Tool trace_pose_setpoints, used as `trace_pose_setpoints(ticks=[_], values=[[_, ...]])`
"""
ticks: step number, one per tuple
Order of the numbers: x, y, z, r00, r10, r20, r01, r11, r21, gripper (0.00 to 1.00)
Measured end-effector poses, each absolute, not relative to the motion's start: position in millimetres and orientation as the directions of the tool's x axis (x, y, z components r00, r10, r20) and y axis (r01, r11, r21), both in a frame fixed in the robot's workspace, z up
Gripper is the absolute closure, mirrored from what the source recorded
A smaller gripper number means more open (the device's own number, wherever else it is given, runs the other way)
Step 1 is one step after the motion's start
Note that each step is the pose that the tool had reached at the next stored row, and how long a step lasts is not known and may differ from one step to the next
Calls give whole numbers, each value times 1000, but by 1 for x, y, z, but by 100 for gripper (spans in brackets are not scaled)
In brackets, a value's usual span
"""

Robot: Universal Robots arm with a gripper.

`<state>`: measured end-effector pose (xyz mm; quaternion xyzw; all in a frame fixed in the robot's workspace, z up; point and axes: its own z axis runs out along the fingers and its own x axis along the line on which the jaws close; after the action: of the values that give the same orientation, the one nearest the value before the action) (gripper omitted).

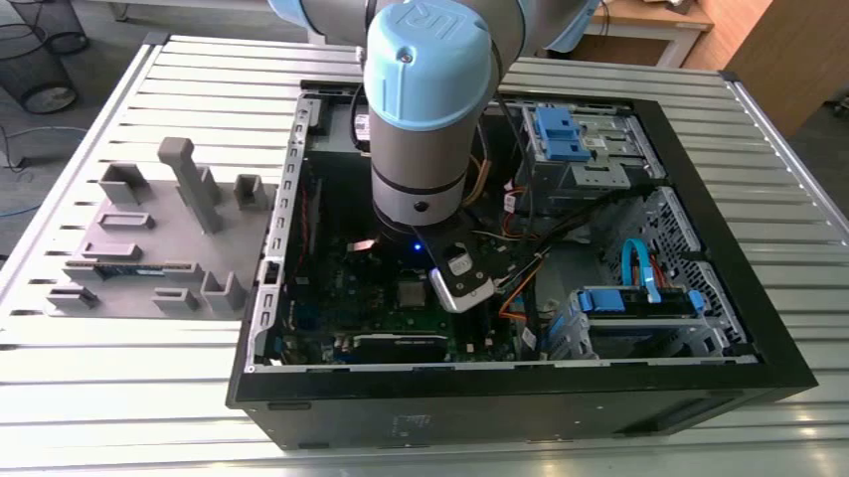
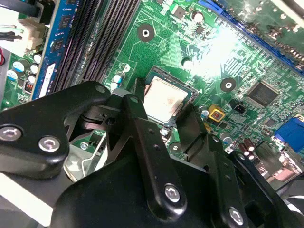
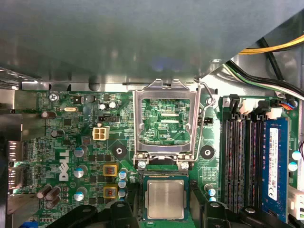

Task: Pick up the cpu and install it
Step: 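Place the cpu into insertion slot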

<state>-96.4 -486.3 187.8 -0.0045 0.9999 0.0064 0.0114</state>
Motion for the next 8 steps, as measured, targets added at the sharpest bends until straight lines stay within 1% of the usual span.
trace_pose_setpoints(ticks=[8], values=[[-97, -486, 188, -1000, -8, -23, -9, 1000, 13, 46]])
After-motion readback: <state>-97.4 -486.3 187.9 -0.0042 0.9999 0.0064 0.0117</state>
